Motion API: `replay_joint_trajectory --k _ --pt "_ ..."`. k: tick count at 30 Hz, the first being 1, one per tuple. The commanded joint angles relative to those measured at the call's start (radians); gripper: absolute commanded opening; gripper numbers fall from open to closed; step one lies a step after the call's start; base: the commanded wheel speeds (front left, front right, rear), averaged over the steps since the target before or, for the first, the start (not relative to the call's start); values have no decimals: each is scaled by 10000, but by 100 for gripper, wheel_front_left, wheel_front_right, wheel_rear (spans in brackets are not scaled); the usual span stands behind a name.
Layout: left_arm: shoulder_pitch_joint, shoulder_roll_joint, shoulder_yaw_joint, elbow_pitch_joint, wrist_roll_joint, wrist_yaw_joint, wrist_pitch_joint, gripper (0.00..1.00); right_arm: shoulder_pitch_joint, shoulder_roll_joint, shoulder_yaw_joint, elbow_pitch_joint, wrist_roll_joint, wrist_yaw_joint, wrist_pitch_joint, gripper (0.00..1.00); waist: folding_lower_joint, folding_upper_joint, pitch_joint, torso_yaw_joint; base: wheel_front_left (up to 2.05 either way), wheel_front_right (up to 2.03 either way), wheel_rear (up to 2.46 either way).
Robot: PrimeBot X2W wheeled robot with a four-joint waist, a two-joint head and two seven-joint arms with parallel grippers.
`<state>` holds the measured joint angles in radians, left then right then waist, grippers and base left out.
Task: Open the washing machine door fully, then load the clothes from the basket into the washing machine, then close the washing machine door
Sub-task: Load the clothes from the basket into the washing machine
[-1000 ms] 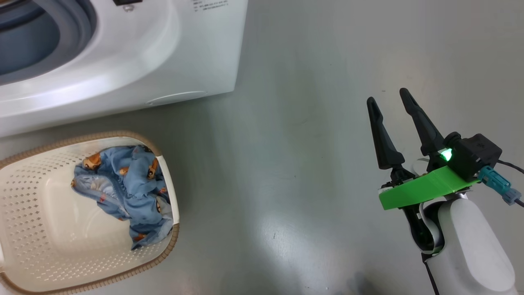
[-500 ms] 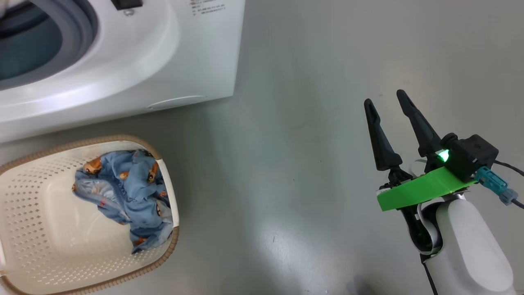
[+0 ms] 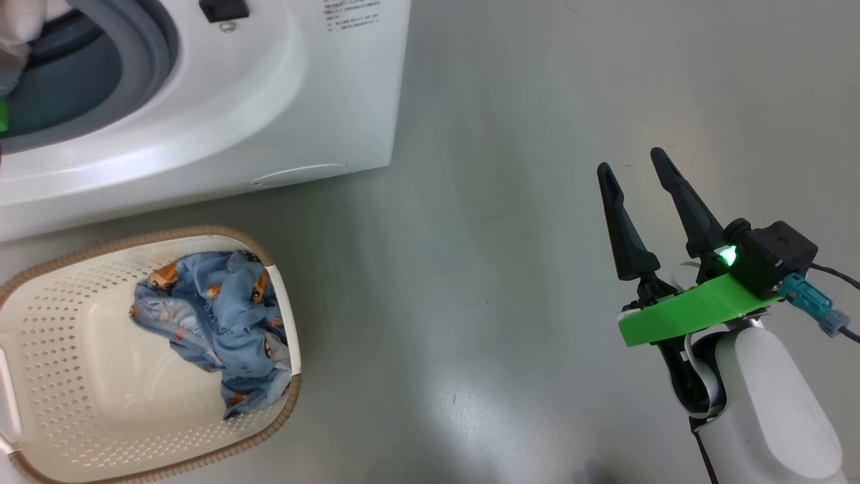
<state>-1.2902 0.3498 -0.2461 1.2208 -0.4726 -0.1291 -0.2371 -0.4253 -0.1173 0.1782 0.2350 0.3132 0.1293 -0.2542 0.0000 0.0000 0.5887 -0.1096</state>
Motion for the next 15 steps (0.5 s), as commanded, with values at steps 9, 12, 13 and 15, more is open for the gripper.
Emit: replay_joint_trajectory --k 9,12,13,15 --pt "244 558 -15 -1004 -1067 -16 -237 100 221 2 150 -221 -22 14 -76 100 0 0 -60 85 0 0 0" --pt "687 630 392 -1889 -1160 -16 -242 100 204 -31 89 -251 -27 14 -76 100 0 0 -47 146 0 0 0" --pt "877 634 560 -2172 -1123 -16 -243 100 202 -40 73 -260 -33 14 -76 100 0 0 -48 165 0 0 0" --pt "1300 547 935 -2647 -1028 -16 -244 100 201 -65 44 -268 -40 14 -76 100 0 0 -70 207 0 0 0"
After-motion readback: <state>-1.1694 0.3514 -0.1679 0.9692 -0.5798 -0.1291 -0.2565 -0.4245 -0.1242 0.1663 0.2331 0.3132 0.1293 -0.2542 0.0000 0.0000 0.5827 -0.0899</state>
